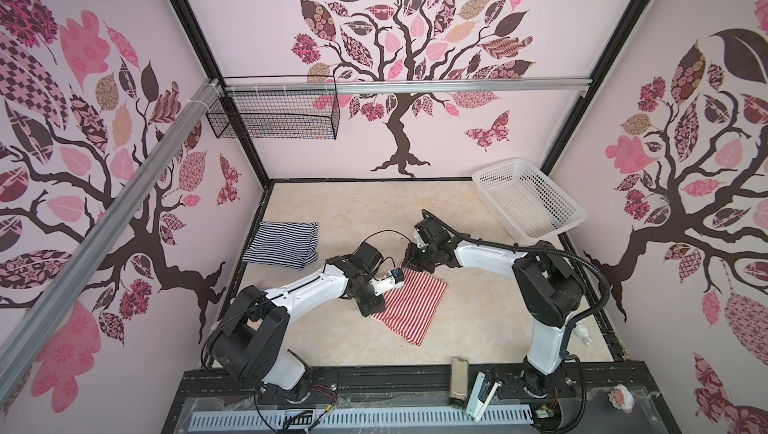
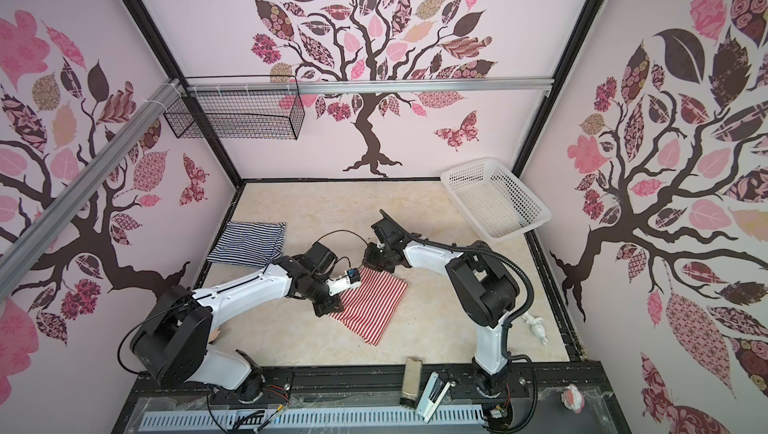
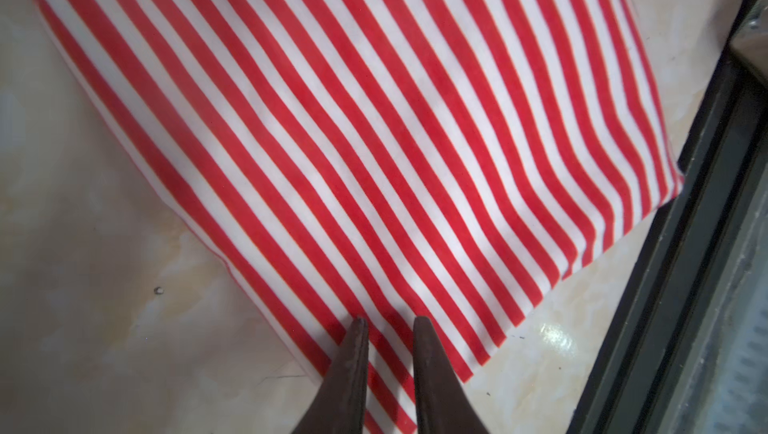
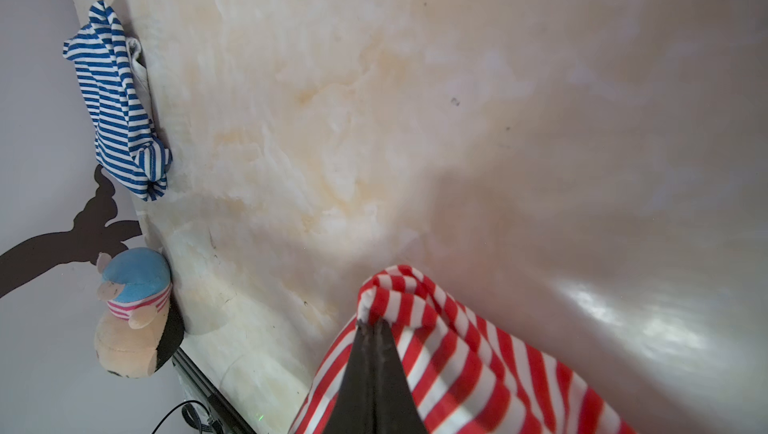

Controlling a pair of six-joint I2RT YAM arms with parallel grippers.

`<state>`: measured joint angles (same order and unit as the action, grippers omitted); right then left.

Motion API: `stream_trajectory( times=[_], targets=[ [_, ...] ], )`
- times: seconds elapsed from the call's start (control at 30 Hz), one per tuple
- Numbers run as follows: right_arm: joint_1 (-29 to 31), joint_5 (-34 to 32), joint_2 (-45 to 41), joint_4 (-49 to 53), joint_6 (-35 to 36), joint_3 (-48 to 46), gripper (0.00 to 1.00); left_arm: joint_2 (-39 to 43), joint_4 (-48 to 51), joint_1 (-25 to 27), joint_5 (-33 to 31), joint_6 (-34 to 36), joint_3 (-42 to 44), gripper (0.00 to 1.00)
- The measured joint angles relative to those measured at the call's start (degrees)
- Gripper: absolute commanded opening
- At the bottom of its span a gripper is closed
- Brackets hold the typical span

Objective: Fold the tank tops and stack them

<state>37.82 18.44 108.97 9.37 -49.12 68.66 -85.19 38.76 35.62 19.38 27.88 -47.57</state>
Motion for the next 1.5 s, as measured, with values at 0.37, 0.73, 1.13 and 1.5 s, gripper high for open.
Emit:
stream_trajectory(
  times=[0.37,0.73,1.13,1.5],
  targets=[
    [0.0,1.3,6.2,-1.7,0.0,1.8,0.02,-2.1,-0.7,0.0,-1.3,0.6,1.3,0.24],
    [1.2,-0.6,-3.5,-0.5,1.3,-4.0,0.27,-3.3,-1.0,0.0,-4.3,0.5,1.2,0.24],
    [2.8,-3.9,-23.8,-1.5,0.9,-21.0,0.29,-8.3,-0.6,-0.3,-10.1,-1.3,-4.6,0.26],
    [3.0,-4.9,-23.8,-6.8,-2.1,-31.3,0.27,-12.1,-1.7,-1.6,-16.9,-3.9,-10.4,0.29]
  ],
)
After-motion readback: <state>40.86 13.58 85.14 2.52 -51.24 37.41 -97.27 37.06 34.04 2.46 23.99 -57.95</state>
